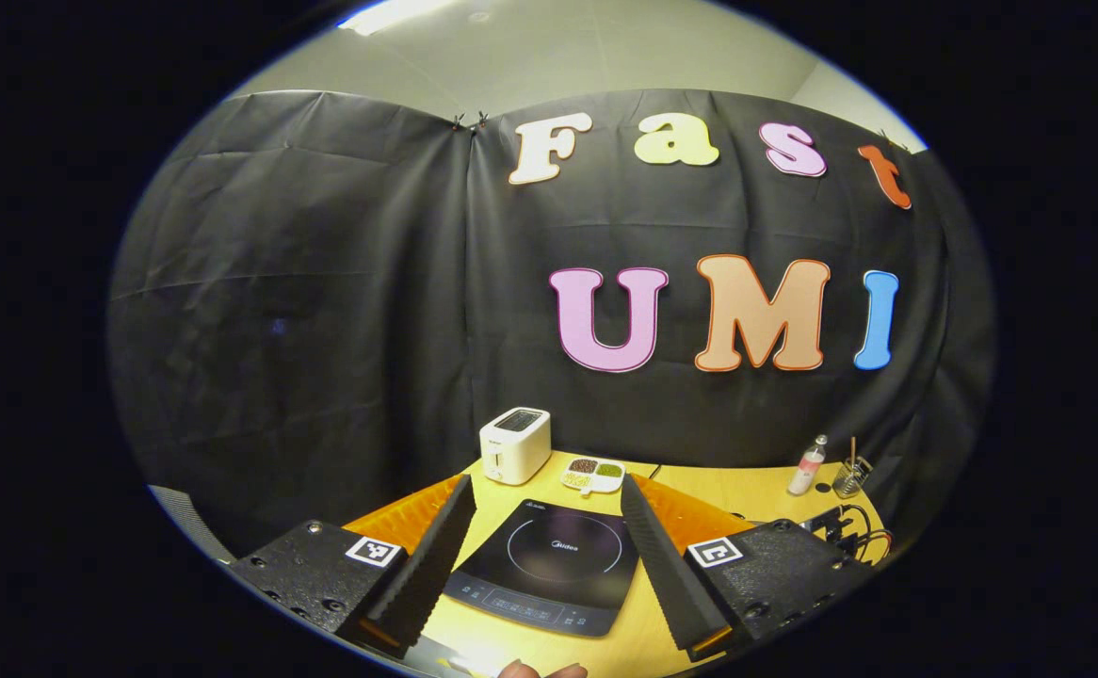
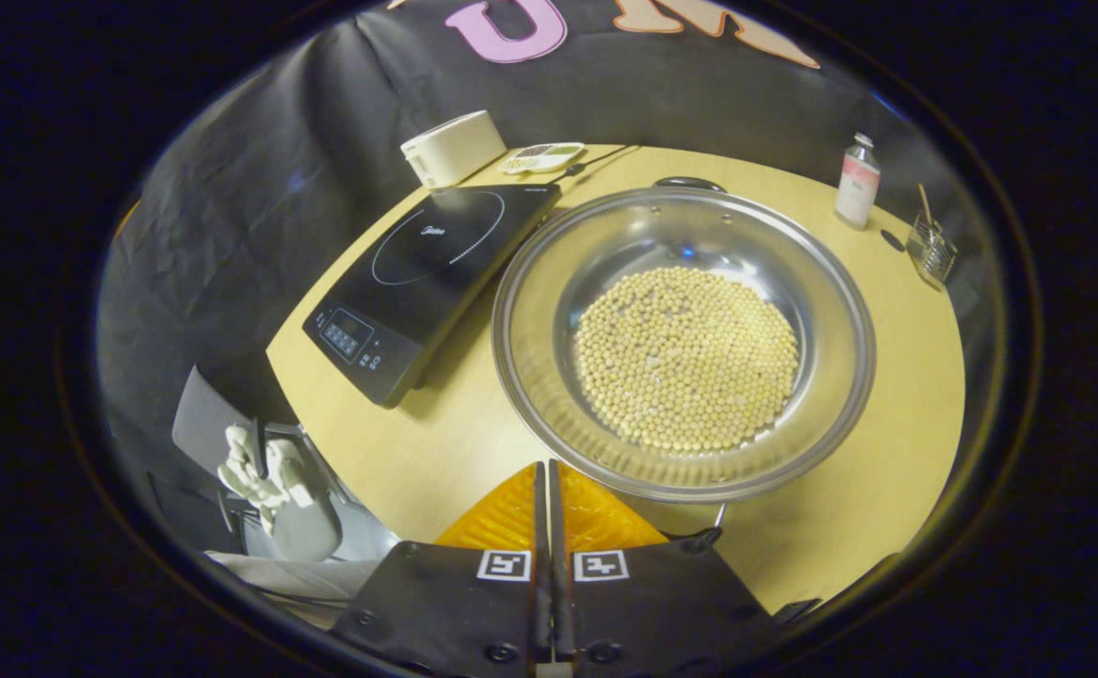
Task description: First push the handle of the pot to place it horizontally, then grasp the pot with both hands and set it on the induction cooktop.
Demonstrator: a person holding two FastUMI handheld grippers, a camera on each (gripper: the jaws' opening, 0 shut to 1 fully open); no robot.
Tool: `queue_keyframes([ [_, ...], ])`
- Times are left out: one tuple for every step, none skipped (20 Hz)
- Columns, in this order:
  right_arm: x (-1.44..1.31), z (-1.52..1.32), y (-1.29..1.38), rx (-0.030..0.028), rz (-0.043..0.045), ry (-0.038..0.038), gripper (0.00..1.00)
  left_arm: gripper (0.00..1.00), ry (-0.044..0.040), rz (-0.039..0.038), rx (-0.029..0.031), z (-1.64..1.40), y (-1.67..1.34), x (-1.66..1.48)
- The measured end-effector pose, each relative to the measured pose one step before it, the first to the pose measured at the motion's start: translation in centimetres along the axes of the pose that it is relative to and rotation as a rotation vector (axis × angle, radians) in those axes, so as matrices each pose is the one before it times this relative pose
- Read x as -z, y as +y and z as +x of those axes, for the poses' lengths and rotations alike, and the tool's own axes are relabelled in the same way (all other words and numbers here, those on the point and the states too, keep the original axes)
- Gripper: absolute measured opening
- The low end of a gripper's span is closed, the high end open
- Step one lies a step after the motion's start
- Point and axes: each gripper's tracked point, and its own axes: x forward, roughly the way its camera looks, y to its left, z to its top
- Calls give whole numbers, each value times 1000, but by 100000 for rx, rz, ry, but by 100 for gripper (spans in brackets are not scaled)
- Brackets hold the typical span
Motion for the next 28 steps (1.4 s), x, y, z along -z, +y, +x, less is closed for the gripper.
queue_keyframes([
  [461,21,-401,1179,-23,1330,3,95,125,-313,110,-35,-15,168],
  [610,-55,-612,1634,164,1090,3,91,-66,-390,38,9,-49,-53],
  [249,-98,-745,1633,346,384,3,91,126,-216,106,-24,-50,158],
  [268,-52,-530,927,917,296,0,91,82,49,47,40,-74,11],
  [142,-176,-599,836,1157,40,3,91,-96,41,5,39,-46,109],
  [75,-116,-625,385,1270,12,3,91,-51,-123,162,36,3,-56],
  [-43,-120,-672,734,1062,-20,3,91,330,-150,89,-67,-4,99],
  [109,-7,-529,787,812,46,3,95,347,-158,31,0,-72,99],
  [-124,-12,-632,849,765,69,3,91,272,-191,91,40,-41,115],
  [83,-8,-534,796,626,79,3,95,-171,-30,44,-27,-197,2],
  [-103,3,-560,602,631,-47,3,91,-259,285,-75,115,32,-210],
  [-50,-62,-541,589,745,1,3,91,-441,326,-42,32,25,-145],
  [-34,-39,-503,552,584,30,3,91,-141,151,114,63,-135,-13],
  [-35,-11,-515,636,421,-32,0,91,113,-7,-67,22,-128,55],
  [-71,0,-495,578,222,83,3,91,176,-192,8,-31,-61,77],
  [-37,-4,-482,528,331,-71,3,91,324,-104,-83,5,-95,7],
  [-115,13,-504,451,445,105,0,91,-54,-34,-93,91,-40,62],
  [-1,12,-444,387,615,92,3,91,68,66,-83,40,-92,-90],
  [-189,43,-517,458,632,53,3,91,-21,147,-142,-19,-107,178],
  [-74,9,-493,458,476,63,0,91,64,31,-96,44,-87,-35],
  [-189,57,-497,424,360,4,3,91,-87,-62,-59,72,-191,-38],
  [-142,0,-512,381,341,-114,3,95,174,58,-74,-23,-156,99],
  [-266,-12,-461,315,364,-101,3,95,178,165,-131,-35,-200,100],
  [-103,39,-380,225,355,-136,0,91,65,166,-132,9,-141,-14],
  [-363,134,-466,196,377,-123,0,91,69,212,-114,13,-92,41],
  [-155,80,-414,271,177,68,0,91,97,383,-218,-16,-179,-10],
  [-283,74,-426,196,153,-37,0,91,-89,408,-318,-17,-105,-6],
  [-92,10,-293,44,161,-73,3,91,-32,254,-402,-90,8,-110],
])
